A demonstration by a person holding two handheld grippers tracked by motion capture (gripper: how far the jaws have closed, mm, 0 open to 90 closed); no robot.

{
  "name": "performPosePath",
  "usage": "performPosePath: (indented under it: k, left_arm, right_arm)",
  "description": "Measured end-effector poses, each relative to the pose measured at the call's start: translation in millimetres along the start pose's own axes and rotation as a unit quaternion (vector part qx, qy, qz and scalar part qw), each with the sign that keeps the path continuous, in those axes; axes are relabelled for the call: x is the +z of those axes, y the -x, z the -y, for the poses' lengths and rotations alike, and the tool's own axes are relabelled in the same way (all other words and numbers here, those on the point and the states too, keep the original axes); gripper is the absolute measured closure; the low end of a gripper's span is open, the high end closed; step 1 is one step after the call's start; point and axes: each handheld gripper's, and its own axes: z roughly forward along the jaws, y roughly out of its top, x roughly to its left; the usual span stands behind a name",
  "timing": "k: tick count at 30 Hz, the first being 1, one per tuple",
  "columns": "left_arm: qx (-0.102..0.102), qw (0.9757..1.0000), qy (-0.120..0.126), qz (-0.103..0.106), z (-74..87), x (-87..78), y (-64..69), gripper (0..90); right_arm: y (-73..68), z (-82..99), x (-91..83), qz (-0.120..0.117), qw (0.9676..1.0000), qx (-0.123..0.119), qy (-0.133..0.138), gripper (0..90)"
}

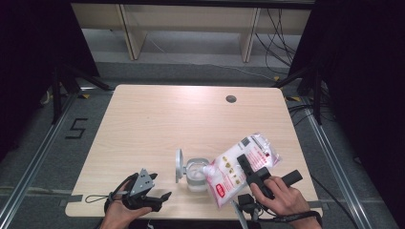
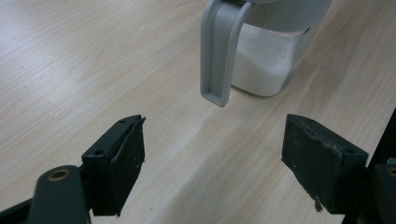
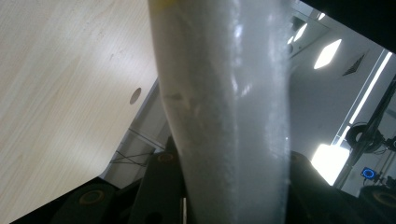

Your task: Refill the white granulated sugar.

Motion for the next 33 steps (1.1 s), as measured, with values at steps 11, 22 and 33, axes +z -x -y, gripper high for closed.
performPosePath:
  k: [11,22,33]
  left_arm:
    - [-0.004,1.0000,0.001,0.002,0.3,0.1,0.2,21.0]
    - [0.001,1.0000,0.000,-0.001,0.1,-0.1,-0.2,21.0]
    - [0.002,1.0000,-0.001,0.003,0.0,-0.2,-0.1,20.9]
  right_arm:
    - [0.0,-0.1,-0.6,0.001,1.0000,0.007,-0.002,73.3]
    - [-2.2,-1.8,-0.3,-0.002,0.9998,0.018,-0.004,73.5]
    - [-0.7,-1.4,1.0,0.001,1.0000,0.000,0.002,73.7]
